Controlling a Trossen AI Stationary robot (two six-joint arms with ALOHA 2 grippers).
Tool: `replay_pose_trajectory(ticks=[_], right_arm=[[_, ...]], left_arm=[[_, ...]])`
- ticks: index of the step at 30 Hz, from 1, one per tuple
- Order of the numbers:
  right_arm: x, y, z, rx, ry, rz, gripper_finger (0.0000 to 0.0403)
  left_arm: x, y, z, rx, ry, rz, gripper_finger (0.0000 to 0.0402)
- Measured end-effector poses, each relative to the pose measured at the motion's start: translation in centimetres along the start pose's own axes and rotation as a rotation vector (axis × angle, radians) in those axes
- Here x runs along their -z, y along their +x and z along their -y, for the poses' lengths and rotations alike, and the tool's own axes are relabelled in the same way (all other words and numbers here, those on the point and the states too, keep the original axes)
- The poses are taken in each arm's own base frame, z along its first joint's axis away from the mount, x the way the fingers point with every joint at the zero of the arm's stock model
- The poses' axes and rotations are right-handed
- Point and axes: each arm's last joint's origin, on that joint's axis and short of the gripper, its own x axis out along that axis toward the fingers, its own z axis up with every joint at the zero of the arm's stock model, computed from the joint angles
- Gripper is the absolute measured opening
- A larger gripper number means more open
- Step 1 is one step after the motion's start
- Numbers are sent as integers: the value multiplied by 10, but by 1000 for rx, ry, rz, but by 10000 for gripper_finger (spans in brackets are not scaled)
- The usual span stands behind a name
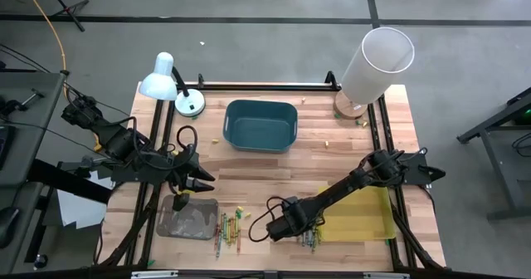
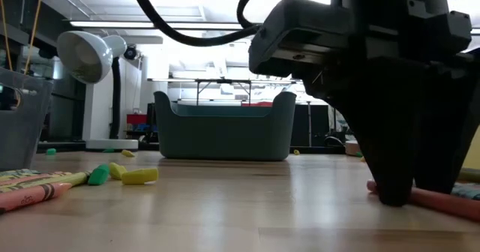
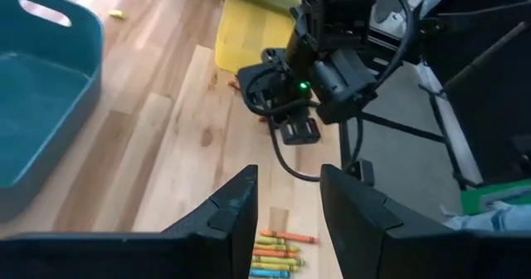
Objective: Sort crayons
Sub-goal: Put the orange crayon into the blue bin
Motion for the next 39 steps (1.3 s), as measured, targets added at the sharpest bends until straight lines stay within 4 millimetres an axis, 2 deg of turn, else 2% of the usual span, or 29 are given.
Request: replay_pose_trajectory(ticks=[3,7,10,12,15,21,24,27,31,33,36,39], right_arm=[[0,0,1,6,-32,8,89],[1,-1,0,-5,-105,14,17],[3,-11,-4,-47,-172,62,16],[5,-35,-9,-106,-230,121,11],[4,-88,-16,-241,-329,263,5],[-14,-168,-5,-328,-461,533,3],[-29,-190,10,-320,-504,618,2],[-49,-198,32,-257,-547,650,1],[-82,-197,75,-253,-582,645,1],[-99,-191,97,-313,-600,660,1],[-125,-187,127,-500,-613,707,1],[-155,-179,146,-665,-590,776,1]], left_arm=[[0,-1,0,10,-2,-6,122],[-2,-13,-5,30,-14,18,122],[-4,-30,-11,59,-66,61,121],[-6,-42,-16,70,-100,105,121],[-8,-59,-24,52,-118,188,121],[-14,-74,-35,-112,-51,379,121],[-15,-67,-33,-135,-39,463,121],[-15,-53,-27,-93,-47,537,121],[-7,-25,-24,-40,-98,613,121],[-5,-11,-25,-29,-137,665,121],[-2,12,-28,-28,-183,730,121],[-7,24,-32,-38,-219,804,121]])
